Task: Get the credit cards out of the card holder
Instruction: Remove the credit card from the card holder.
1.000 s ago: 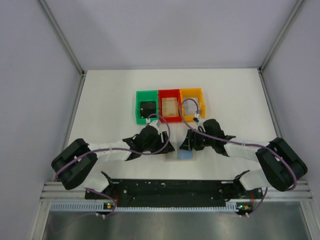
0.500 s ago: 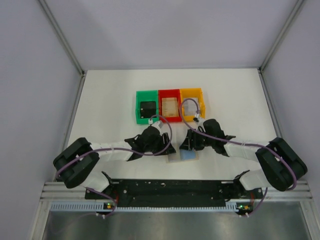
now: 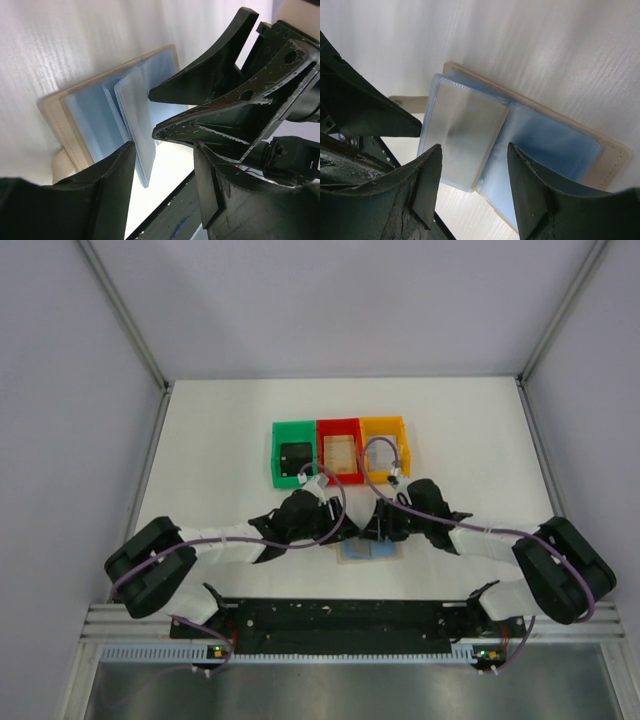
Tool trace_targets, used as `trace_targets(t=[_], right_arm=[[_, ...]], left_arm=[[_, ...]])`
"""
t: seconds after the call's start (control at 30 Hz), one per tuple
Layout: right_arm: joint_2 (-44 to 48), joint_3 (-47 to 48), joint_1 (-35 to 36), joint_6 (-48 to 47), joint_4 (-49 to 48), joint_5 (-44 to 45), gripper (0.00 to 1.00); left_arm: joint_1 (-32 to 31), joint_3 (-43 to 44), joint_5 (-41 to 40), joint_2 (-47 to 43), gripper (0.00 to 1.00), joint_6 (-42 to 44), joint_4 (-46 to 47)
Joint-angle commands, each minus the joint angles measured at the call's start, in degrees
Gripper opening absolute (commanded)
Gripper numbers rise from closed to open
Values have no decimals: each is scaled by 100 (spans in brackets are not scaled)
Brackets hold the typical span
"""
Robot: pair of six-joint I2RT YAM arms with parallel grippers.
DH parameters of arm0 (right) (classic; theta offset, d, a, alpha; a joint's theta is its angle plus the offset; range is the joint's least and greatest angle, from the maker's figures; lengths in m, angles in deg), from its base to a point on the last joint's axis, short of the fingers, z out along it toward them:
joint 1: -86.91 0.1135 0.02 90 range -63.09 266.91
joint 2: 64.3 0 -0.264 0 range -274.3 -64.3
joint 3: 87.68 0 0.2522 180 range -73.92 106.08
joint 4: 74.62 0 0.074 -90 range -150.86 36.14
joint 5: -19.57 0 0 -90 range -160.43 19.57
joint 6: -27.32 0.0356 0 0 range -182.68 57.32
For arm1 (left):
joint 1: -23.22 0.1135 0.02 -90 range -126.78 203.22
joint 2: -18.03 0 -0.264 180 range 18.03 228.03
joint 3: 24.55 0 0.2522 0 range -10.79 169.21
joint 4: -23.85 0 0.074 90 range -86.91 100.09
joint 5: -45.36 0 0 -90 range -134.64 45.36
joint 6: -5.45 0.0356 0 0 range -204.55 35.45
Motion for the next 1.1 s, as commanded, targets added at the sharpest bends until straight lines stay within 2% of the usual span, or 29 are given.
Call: trace_targets(t=[0.0, 0.17, 0.33, 0.47, 0.63, 0.73, 1.07], right_arm=[[479, -63, 32, -64, 74, 198, 54], [1085, -80, 32, -196, 479, 742, 54], [1403, -142, 32, -302, 637, 928, 54], [1394, -177, 32, -311, 734, 1025, 54], [1210, -107, 32, -425, 910, 972, 54], [1052, -115, 32, -443, 875, 972, 54], [832, -133, 23, -443, 778, 910, 54]], left_arm=[[-65, 40, 153, 14, 54, -214, 707], [-135, 180, 241, 198, 54, -232, 796], [-179, 330, 267, 383, 54, -214, 805], [-188, 374, 198, 410, 54, -214, 656], [-188, 295, -706, 50, 57, 154, -424], [-179, 435, -883, 101, 62, 392, -890], [-188, 672, -497, 585, 64, 401, -822]])
